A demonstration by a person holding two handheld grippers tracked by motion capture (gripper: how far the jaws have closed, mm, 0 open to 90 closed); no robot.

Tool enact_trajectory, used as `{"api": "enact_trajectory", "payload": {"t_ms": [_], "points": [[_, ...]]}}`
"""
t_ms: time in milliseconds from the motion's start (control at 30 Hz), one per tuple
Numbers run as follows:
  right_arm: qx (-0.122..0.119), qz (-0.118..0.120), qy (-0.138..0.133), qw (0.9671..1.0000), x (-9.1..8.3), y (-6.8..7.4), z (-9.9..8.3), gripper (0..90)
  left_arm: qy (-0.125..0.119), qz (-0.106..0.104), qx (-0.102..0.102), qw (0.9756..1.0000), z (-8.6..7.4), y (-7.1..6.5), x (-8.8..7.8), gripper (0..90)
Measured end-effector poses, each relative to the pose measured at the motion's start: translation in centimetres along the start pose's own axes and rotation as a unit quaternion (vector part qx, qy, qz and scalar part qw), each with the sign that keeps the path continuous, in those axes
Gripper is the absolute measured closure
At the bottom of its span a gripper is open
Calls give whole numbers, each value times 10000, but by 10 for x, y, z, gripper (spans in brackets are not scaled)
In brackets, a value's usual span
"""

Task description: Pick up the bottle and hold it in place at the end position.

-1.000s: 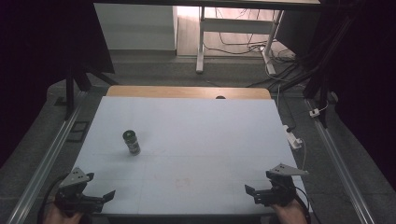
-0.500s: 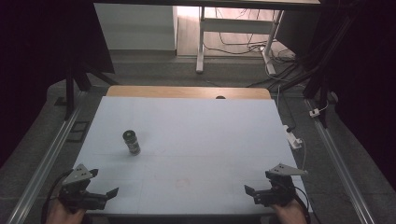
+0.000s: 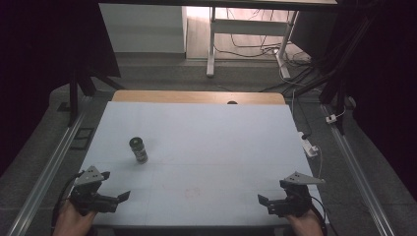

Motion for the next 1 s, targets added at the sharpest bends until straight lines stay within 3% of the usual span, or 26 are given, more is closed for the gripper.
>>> {"api": "enact_trajectory", "payload": {"t_ms": [233,633,1000], "points": [[-38,19,30,10000,1,1,0,0,-70,39,-43,10000,9,6,7,0],[-77,54,95,9999,2,2,-1,0,45,125,-16,9999,24,17,24,0],[-129,68,153,9998,3,3,-2,0,100,190,-112,9997,40,33,42,0]]}}
Point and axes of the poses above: each handheld gripper's, and its own axes: x roughly forward along the jaws, z roughly out of its top, y roughly to its left, the point moved 9 cm from there along x, roughly forward along the jaws, and after that the axes turned 2 degrees about y, right-handed, at the moved point
